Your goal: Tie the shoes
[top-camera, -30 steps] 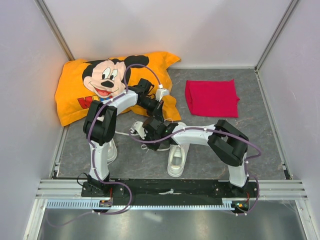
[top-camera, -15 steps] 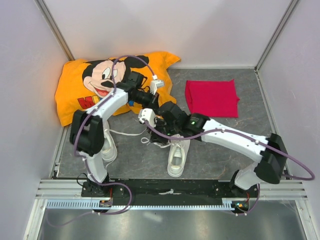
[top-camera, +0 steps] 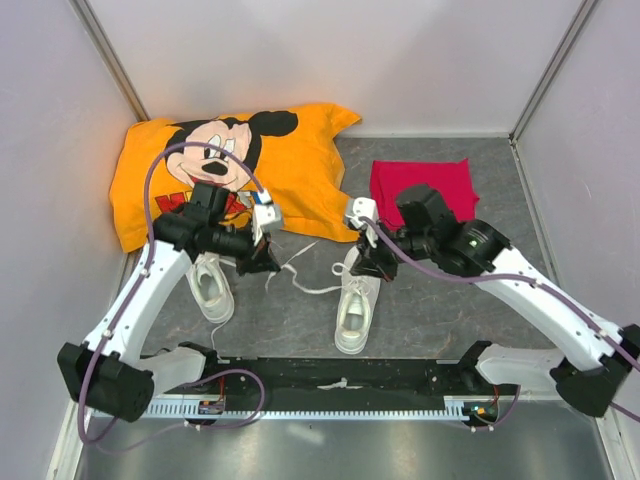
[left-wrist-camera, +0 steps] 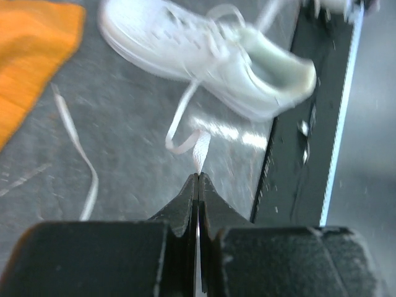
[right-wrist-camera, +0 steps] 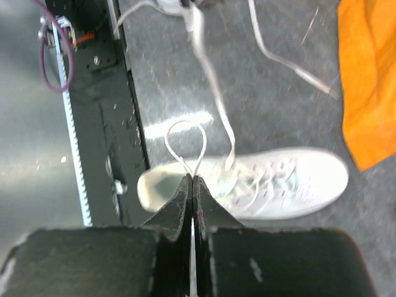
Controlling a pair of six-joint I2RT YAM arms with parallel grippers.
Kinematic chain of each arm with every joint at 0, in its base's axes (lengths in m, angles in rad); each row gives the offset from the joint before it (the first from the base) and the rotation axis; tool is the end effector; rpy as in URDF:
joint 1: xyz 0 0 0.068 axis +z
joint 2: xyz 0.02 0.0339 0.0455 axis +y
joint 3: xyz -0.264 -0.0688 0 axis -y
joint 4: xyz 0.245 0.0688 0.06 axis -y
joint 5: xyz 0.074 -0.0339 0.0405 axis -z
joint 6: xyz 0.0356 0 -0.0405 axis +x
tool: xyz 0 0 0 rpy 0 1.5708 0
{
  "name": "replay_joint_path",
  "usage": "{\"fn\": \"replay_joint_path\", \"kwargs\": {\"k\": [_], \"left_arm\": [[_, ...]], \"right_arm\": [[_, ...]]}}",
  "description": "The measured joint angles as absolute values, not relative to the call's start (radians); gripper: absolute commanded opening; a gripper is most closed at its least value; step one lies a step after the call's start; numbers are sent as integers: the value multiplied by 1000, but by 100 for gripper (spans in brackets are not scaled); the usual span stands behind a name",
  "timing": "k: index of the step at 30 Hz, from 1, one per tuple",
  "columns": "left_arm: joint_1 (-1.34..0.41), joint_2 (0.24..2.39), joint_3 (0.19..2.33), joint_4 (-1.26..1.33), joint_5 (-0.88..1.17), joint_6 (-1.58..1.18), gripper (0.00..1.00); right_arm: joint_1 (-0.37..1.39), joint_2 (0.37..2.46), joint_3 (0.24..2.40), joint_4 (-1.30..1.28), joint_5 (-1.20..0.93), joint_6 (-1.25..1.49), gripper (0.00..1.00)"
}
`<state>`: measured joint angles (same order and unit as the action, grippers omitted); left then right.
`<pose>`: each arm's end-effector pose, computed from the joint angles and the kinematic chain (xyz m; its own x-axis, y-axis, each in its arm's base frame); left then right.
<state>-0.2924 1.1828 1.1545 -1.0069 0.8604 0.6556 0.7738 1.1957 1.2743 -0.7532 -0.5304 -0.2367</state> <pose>0.1994 -0.0882 0.3273 -0.3123 0.5092 -0.8020 0.9447 0.2555 -0.2057 0.1624 0.1838 0.3728 -0.2267 -0.5043 -0.8333 -0.9655 0.2290 0.1240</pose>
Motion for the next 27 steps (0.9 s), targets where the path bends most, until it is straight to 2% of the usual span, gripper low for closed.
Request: {"fn": "replay_joint_path", "kwargs": {"k": [7, 8, 9, 12, 17, 20, 27], "left_arm": [[-411, 1082, 946, -1135, 755, 947, 2], [-435, 1079, 921, -1138, 733, 977, 7], [-452, 1079, 905, -1140, 719, 997, 25], [-491, 1080, 875, -1134, 674, 1048, 42], [-511, 1097, 889, -1084, 645, 1063, 43], [-512, 1148, 974, -1032, 658, 998, 42], [-516, 1372, 1166, -710, 775, 647, 43]], "right_arm": [[736, 1053, 1096, -836, -509, -234, 0], [727, 1047, 1072, -837, -498, -232, 0], [719, 1044, 1053, -842, -490, -231, 0], [694, 1042, 1001, -840, -461, -219, 0], [671, 1065, 973, -808, -450, -192, 0], [665, 1084, 970, -787, -450, -182, 0], [657, 1108, 956, -749, -450, -160, 0]]}}
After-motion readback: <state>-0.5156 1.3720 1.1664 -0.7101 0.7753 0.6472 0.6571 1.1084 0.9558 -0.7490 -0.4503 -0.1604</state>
